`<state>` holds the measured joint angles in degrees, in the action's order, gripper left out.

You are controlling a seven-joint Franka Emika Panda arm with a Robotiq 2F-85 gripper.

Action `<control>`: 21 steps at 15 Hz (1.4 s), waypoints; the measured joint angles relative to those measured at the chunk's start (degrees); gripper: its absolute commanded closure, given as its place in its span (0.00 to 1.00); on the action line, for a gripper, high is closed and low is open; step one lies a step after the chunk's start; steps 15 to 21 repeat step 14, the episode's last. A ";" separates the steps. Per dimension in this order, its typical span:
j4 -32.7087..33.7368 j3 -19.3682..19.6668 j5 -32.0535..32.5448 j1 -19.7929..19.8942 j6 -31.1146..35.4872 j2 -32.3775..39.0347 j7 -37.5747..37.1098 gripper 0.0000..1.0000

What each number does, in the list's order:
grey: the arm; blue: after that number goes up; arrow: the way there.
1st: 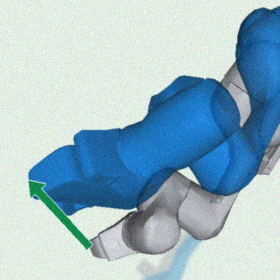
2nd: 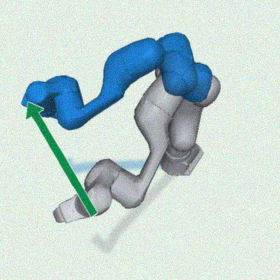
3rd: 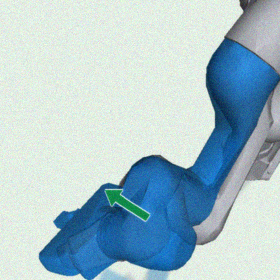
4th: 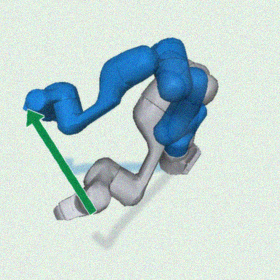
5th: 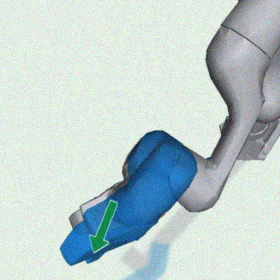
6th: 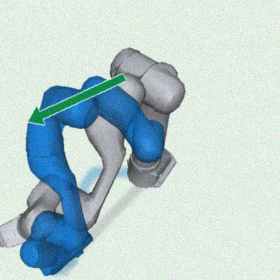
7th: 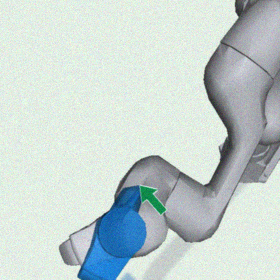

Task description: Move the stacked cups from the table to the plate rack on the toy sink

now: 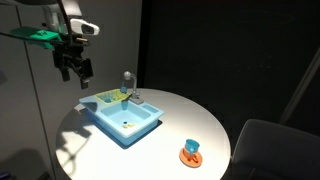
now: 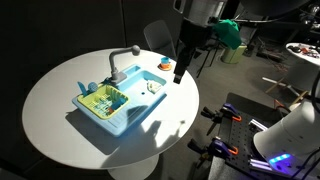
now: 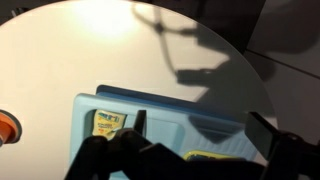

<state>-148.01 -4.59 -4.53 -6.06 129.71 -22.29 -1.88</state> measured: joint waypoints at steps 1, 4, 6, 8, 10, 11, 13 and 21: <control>-0.13 0.63 -0.03 0.75 -1.14 -0.78 -0.49 0.00; 0.02 1.94 -0.03 2.74 -5.15 -2.18 -1.85 0.00; 0.38 2.34 -0.03 3.64 -7.36 -2.39 -2.37 0.00; 0.92 2.45 -0.03 4.07 -9.27 -2.34 -2.46 0.00; 0.90 2.44 -0.03 4.06 -9.43 -2.26 -2.45 0.00; 0.86 2.44 -0.03 4.06 -9.43 -2.21 -2.45 0.00; 0.86 2.43 -0.03 4.06 -9.43 -2.16 -2.45 0.00; 0.86 2.43 -0.03 4.06 -9.43 -2.15 -2.44 0.00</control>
